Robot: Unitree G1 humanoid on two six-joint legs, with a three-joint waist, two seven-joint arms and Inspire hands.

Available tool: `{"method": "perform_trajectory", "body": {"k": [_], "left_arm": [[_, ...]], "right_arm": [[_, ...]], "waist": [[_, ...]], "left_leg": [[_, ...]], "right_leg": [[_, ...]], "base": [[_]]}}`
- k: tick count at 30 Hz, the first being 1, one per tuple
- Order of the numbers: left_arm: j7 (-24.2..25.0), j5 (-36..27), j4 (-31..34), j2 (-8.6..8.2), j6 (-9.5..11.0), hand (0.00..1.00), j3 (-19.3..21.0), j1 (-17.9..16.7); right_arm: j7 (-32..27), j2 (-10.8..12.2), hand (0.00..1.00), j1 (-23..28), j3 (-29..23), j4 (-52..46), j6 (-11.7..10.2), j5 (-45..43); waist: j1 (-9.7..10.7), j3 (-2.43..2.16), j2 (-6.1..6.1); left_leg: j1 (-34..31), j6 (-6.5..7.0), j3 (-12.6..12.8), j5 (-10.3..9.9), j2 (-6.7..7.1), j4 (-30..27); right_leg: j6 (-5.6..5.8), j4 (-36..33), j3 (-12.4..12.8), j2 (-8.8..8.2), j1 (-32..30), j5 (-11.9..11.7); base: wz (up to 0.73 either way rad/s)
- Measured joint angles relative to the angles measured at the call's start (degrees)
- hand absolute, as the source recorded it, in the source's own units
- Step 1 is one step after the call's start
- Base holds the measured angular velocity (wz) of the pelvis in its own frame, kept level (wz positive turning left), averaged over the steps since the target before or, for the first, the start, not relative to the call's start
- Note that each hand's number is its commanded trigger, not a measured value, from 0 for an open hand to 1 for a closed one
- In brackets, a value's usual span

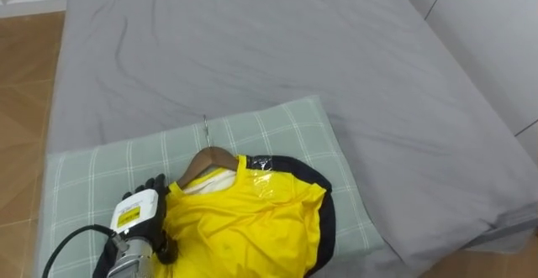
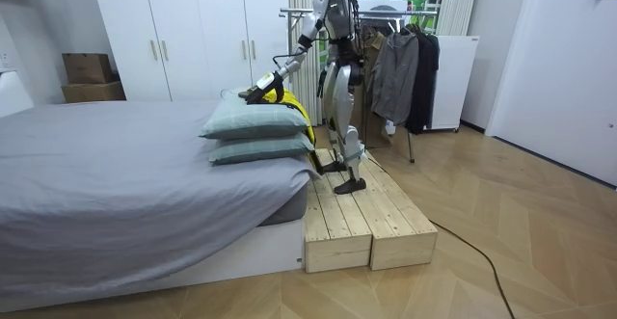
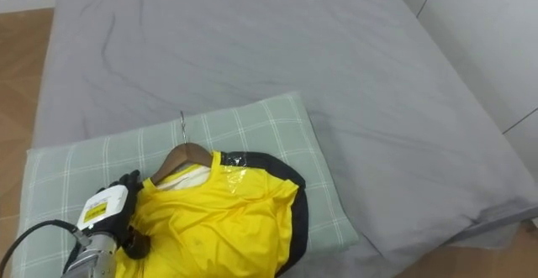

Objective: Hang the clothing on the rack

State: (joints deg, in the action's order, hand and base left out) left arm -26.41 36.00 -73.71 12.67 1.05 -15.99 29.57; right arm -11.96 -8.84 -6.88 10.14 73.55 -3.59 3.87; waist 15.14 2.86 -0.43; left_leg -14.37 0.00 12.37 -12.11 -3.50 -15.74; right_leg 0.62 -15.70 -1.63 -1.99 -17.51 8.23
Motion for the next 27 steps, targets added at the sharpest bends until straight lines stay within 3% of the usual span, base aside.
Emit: {"method": "perform_trajectory", "body": {"k": [27], "left_arm": [[-0.9, -0.4, 0.0, 0.42, -1.2, 1.00, 0.6, 0.5]], "right_arm": [[-0.3, 0.0, 0.00, -0.4, 0.0, -0.5, 0.0, 0.3]], "waist": [[0.1, -0.12, -0.22]], "left_leg": [[0.0, 0.02, -0.1, 0.3, 0.03, 0.0]], "right_leg": [[-0.11, -0.1, -0.1, -0.06, -0.1, -0.1]], "base": [[0.00]]}}
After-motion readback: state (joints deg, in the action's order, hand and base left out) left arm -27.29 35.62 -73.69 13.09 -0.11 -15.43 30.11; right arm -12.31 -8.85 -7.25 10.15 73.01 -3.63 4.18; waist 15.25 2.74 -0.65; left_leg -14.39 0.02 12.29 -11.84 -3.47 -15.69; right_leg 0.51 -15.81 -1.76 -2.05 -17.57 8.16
